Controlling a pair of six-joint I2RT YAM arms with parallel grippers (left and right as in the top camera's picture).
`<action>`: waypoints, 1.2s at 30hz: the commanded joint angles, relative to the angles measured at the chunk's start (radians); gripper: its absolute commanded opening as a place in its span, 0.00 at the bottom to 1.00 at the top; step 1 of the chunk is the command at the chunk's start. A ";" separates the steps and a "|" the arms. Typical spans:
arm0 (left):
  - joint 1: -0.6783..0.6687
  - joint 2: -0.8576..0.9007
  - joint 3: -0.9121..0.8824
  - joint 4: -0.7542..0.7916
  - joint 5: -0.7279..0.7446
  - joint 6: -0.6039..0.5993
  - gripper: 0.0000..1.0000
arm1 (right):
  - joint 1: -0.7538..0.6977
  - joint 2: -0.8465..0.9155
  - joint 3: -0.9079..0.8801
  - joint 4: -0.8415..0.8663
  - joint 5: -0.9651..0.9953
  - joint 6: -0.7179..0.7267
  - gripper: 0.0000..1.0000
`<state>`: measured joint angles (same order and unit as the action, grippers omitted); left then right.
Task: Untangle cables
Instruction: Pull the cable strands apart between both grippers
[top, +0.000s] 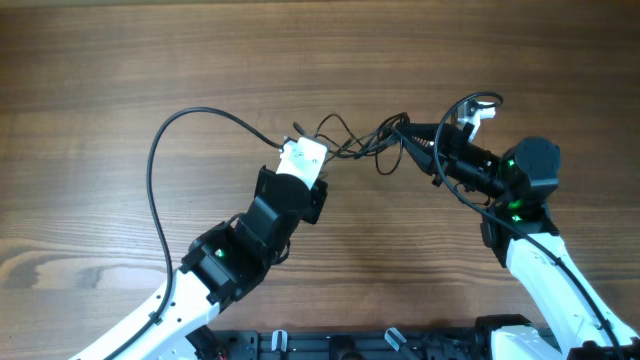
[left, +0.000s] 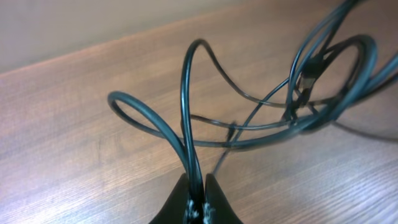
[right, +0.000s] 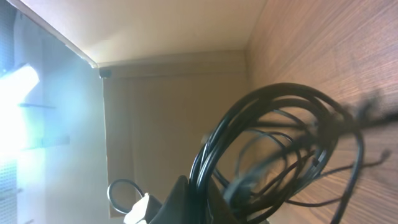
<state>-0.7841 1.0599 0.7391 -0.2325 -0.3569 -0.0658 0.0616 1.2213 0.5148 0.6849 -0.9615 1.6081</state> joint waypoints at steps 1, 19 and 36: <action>0.002 -0.014 0.001 -0.106 0.012 0.009 0.04 | -0.004 0.006 0.008 0.005 -0.008 -0.057 0.04; 0.004 -0.032 0.001 0.098 0.225 -0.037 1.00 | -0.004 0.006 0.008 0.010 -0.018 -0.109 0.04; 0.082 -0.074 0.001 0.386 0.418 -0.278 1.00 | -0.004 0.006 0.008 0.352 -0.129 -0.352 0.04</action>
<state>-0.7559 1.0229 0.7357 0.1436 0.0360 -0.2241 0.0616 1.2270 0.5129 0.9997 -1.0569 1.3537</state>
